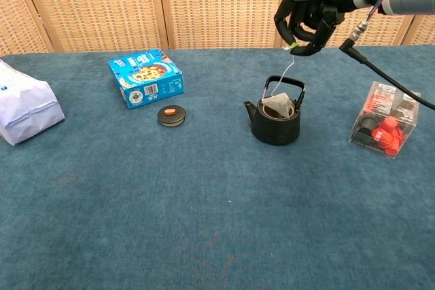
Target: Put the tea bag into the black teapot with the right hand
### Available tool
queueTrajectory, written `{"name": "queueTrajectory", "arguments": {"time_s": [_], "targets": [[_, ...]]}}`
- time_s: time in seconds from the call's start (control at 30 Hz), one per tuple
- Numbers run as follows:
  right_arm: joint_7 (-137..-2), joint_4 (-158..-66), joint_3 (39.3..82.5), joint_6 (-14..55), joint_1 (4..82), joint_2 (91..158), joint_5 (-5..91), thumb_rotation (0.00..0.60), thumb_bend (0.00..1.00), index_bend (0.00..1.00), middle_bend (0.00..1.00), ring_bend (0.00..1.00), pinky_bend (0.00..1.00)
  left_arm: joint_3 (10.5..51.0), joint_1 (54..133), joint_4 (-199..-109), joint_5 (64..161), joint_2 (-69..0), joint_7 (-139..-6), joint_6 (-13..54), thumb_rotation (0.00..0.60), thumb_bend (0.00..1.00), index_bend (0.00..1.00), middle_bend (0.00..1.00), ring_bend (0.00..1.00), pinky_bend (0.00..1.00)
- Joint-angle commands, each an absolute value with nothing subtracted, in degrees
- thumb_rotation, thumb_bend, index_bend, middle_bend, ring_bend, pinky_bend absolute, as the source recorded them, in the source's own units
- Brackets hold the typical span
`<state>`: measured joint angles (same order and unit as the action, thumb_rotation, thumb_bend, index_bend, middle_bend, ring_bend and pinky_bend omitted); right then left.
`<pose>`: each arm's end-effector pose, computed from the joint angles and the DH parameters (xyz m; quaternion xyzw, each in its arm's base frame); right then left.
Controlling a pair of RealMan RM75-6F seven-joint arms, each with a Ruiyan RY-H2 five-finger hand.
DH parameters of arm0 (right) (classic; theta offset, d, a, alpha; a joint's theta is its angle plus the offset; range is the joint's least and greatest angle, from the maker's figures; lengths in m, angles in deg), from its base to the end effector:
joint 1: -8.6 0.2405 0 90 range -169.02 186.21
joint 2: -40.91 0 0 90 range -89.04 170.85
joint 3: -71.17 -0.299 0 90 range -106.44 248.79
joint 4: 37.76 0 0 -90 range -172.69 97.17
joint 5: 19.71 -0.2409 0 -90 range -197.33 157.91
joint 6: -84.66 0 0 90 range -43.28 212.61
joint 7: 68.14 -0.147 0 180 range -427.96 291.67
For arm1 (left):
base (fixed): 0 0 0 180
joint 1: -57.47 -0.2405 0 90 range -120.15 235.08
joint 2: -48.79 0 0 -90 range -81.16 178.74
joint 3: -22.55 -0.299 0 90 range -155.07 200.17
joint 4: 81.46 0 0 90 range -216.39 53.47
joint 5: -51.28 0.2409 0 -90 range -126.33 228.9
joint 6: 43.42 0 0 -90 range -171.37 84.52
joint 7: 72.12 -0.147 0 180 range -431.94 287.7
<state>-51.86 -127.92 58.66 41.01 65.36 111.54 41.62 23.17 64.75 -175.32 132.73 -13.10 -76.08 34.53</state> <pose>-0.1018 -0.4512 0.0537 0.7993 -0.2797 0.3573 0.3939 -0.3725 0.1939 0.1439 -0.6240 -0.4139 -0.3155 0.5829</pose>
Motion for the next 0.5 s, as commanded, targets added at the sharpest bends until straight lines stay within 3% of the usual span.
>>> {"name": "queueTrajectory", "arguments": {"time_s": [0.03,0.27,0.5], "targets": [[-52.08,-127.96,59.29,40.71,64.92,111.91,42.22,0.600,0.57,0.68,0.84,0.84,0.88,23.09,64.74,-175.25,132.77,-13.17,-76.09,34.44,0.600,0.07,0.00,0.00,0.00,0.00],[-50.00,-128.46,62.15,38.59,63.57,114.22,45.25,0.600,0.57,0.67,0.82,0.84,0.88,22.94,64.55,-175.12,132.86,-13.23,-76.03,34.53,0.600,0.07,0.00,0.00,0.00,0.00],[-45.75,-127.99,64.06,36.14,62.78,117.37,46.84,0.600,0.57,0.53,0.80,0.84,0.88,22.88,64.32,-175.23,132.95,-13.08,-76.02,34.78,0.600,0.07,0.00,0.00,0.00,0.00]]}}
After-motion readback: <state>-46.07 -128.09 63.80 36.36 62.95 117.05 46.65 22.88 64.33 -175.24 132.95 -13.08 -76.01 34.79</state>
